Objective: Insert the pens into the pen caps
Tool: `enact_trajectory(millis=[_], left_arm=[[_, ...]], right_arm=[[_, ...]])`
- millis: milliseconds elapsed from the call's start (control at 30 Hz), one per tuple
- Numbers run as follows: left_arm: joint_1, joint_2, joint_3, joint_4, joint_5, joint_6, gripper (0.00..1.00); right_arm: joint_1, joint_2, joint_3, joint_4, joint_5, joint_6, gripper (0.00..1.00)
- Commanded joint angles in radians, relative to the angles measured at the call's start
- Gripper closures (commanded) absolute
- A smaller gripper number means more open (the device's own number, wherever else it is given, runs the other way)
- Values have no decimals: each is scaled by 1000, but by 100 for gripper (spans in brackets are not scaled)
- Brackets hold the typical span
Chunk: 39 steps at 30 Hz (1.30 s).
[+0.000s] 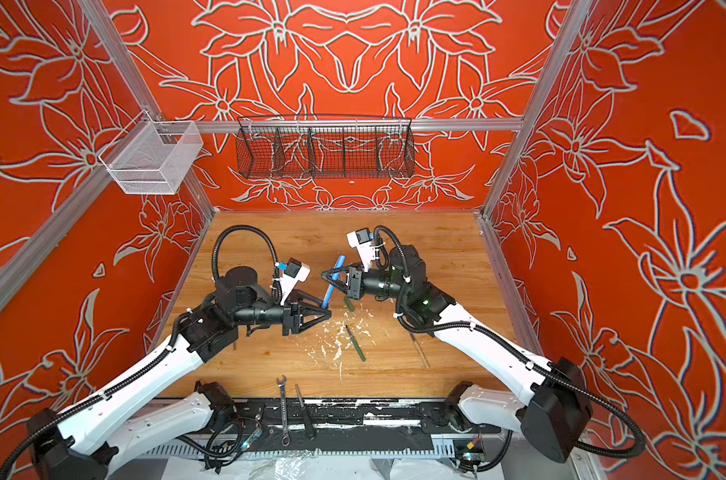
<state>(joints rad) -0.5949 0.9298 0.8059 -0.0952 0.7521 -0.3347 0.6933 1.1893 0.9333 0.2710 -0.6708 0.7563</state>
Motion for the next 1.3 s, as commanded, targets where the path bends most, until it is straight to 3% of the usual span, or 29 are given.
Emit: enact_trajectory(millis=[0,233,433,667,767,833,933,1033,1267], left_arm=[[4,0,4,20,0,16,63],[4,2,4,6,-25,18,76],[4,9,7,5,-35,17,99],[4,-9,-7,12,-116,15,100],[4,-15,-17,20,-136,13,100],[4,-16,-27,29,-138,12,100],[4,-16,-43,49,-143,10,100],[4,-16,-57,63,-148,10,100],[3,-47,-109,95,-113,50,100]], right_arm=[[-5,1,-14,38,-8,16,100],[-5,-17,-16,30,1,5,100],[-5,-24,-19,28,1,0,100],[-5,-61,-27,-29,37,-39,100],[-4,-90,-41,-63,65,-59,80],[-5,-105,-50,-72,74,-64,59],[-4,-129,-57,-101,87,-74,40],[-5,-169,-71,-148,105,-87,32],[-54,-277,-58,-344,206,-143,26]])
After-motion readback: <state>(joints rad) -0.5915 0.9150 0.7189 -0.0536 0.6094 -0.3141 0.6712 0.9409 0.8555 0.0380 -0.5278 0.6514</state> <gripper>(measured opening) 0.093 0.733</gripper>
